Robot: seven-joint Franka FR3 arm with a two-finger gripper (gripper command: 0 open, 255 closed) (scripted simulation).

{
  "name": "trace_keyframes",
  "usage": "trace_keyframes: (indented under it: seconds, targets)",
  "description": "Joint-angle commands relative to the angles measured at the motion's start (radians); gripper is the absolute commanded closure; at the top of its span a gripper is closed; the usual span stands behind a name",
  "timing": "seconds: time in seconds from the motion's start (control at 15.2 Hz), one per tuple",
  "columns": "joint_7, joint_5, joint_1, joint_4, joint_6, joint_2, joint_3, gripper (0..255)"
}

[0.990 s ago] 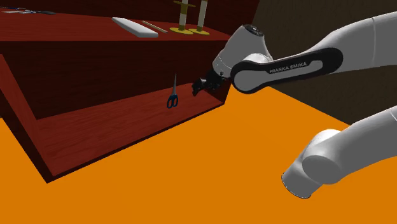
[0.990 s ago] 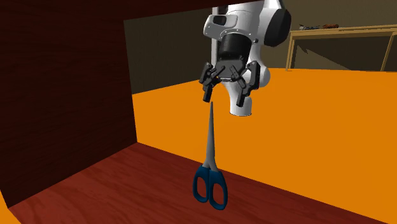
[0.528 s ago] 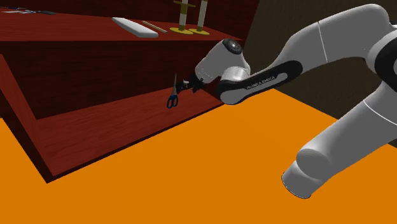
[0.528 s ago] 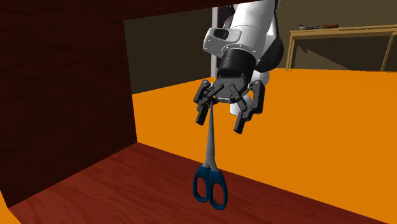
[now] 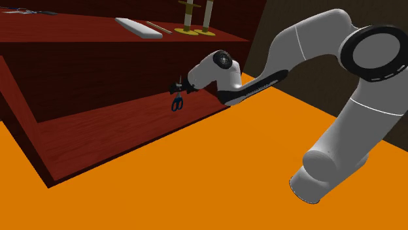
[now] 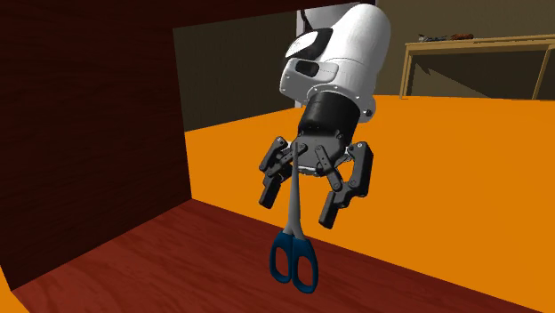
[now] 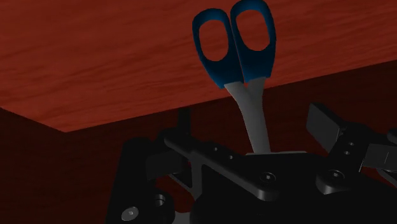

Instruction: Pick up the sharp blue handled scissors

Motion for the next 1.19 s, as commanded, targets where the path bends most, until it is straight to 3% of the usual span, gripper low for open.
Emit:
trace_keyframes:
  seconds: [0.0,0.2,0.33,0.4,0.99,1.12]
  targets:
    - [0.065,-0.074,0.010,0.010,0.003,0.025,-0.013,0]
    - [0.168,-0.189,0.028,0.022,0.005,0.063,-0.035,0]
    - [0.168,-0.189,0.028,0.022,0.005,0.063,-0.035,0]
    - [0.165,-0.186,0.027,0.022,0.006,0.063,-0.035,255]
    - [0.168,-0.189,0.028,0.022,0.005,0.063,-0.035,255]
    - [0.110,-0.125,0.018,0.015,0.005,0.042,-0.024,255]
